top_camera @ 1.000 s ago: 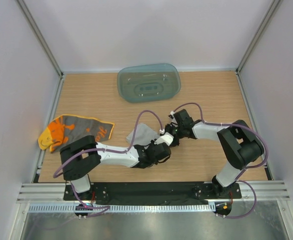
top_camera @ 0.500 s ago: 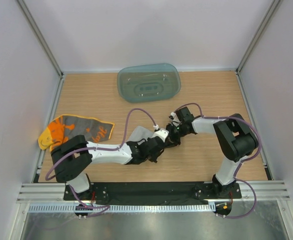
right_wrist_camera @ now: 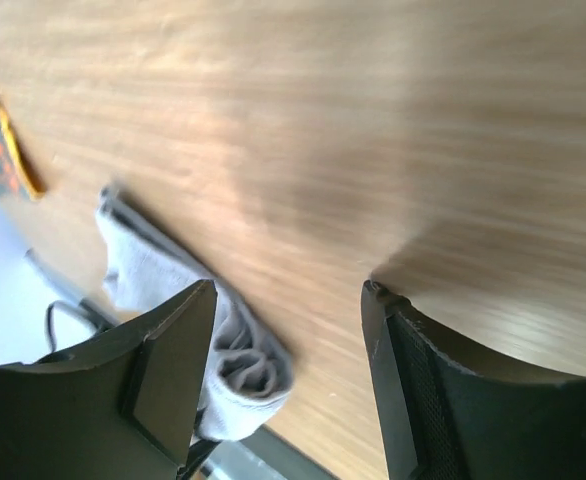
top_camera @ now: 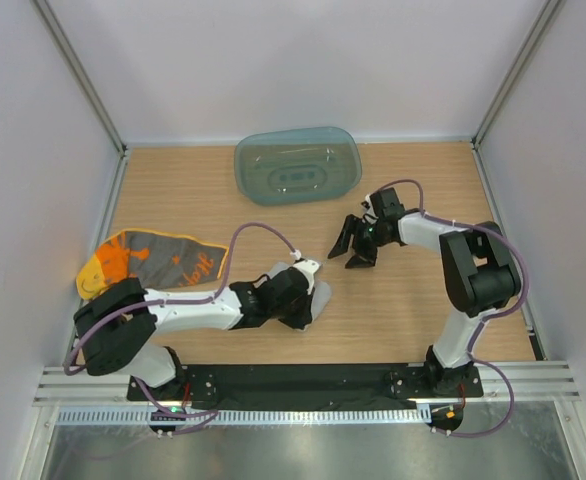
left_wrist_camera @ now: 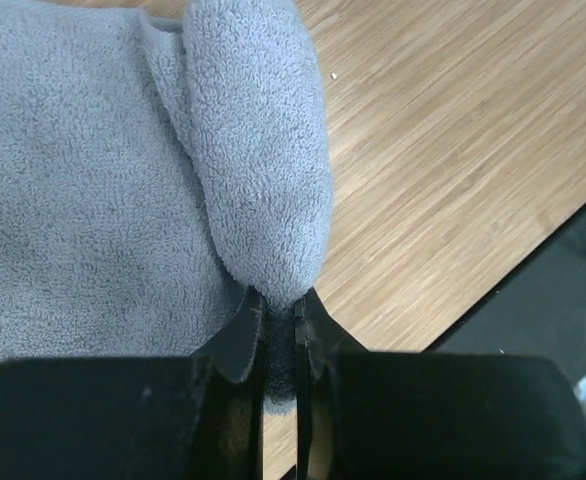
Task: Roll the towels
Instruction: Roll the towel
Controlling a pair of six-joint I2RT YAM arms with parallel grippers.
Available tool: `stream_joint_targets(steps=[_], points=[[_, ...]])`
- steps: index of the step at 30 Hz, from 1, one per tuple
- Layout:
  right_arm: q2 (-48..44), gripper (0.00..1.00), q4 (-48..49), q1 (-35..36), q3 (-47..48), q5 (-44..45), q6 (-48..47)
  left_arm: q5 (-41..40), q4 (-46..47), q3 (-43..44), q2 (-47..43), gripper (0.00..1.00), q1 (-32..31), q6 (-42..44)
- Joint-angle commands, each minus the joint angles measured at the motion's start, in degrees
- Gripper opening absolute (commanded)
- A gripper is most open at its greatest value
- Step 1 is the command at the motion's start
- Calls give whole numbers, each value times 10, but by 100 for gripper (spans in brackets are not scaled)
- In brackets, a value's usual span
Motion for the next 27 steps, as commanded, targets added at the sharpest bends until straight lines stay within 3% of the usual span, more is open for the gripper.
stream_joint_targets(steps=[1,8,13,20,27], points=[[-24,67,-65,-19,27,121,-45,68,46,-17,-31,0,27,-27],[-127,67,-87,-26,-4,154,-55,196,181,-76,-46,0,136,-118],[-202,68,-59,-24,-76,91,-32,202,194,-82,-17,0,177,-191],[-292,71,124,36,-183,-5,42,229,374,-164,11,0,211,-349],[-223,71,253,98,-208,-10,84,165,454,-237,12,0,212,-422]])
